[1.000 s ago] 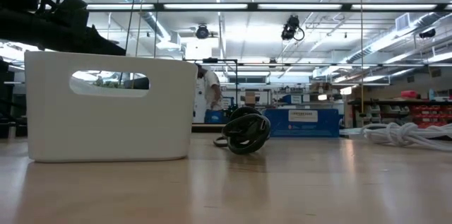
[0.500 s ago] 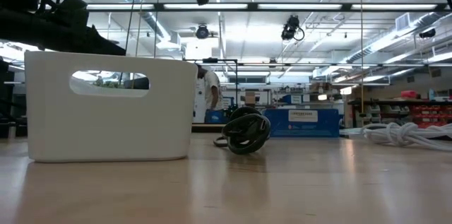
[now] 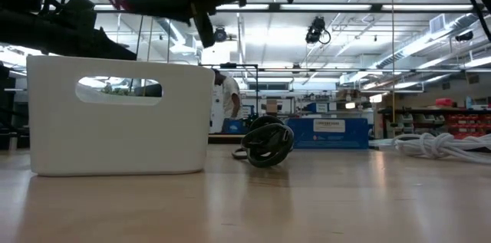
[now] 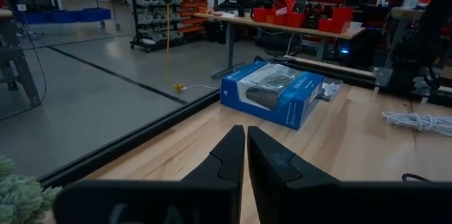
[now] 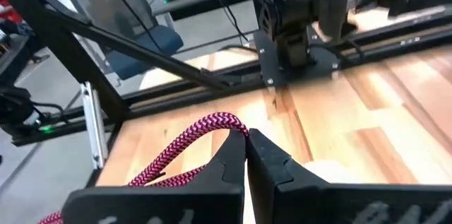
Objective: Pick and place USB-C Cables
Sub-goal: Put the red charger cable into the white bin
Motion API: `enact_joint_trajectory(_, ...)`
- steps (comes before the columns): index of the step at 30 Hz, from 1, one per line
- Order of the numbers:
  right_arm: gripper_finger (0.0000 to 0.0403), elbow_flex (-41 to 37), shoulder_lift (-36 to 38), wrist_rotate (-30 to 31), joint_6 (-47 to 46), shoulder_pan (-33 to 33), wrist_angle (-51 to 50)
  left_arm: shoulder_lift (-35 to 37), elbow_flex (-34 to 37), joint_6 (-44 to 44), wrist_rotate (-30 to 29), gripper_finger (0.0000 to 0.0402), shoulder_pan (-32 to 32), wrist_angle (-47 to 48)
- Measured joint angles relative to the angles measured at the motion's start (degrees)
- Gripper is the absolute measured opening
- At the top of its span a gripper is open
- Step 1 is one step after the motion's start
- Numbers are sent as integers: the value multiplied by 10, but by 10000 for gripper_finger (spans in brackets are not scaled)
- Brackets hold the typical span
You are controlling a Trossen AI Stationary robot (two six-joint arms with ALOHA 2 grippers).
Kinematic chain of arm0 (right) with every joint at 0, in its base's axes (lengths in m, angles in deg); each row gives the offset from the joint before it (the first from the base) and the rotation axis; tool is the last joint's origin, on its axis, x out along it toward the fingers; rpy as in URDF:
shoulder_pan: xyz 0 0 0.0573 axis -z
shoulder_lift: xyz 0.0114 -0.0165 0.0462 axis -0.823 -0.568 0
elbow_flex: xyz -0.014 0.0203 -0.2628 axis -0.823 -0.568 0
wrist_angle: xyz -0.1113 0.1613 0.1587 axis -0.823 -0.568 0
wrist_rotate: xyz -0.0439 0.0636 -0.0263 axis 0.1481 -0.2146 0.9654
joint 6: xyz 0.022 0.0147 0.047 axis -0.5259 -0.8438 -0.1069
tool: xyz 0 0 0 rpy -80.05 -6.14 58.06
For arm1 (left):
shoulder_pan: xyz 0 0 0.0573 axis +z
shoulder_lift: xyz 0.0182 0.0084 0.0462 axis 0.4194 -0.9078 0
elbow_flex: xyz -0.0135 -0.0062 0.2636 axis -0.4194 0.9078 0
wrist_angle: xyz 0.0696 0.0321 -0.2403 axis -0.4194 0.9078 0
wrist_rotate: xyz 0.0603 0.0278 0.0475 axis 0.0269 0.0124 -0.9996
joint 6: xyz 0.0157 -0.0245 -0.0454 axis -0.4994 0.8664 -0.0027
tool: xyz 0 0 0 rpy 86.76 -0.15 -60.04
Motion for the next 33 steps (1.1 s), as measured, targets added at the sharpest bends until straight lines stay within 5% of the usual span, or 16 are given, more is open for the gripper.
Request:
enact_joint_trajectory(14,5,0,-17,8,0,7,6,0,0,0,0,25,0,0)
enact_joint_trajectory(22,5,6,-14,71,73,13,-13,0,0,0,0,25,0,0)
enact_joint_trajectory(28,5,108,10,164,213,-12,-64,0,0,0,0,25,0,0)
enact_joint_trajectory(33,5,211,6,180,314,-27,-93,0,0,0,0,25,0,0)
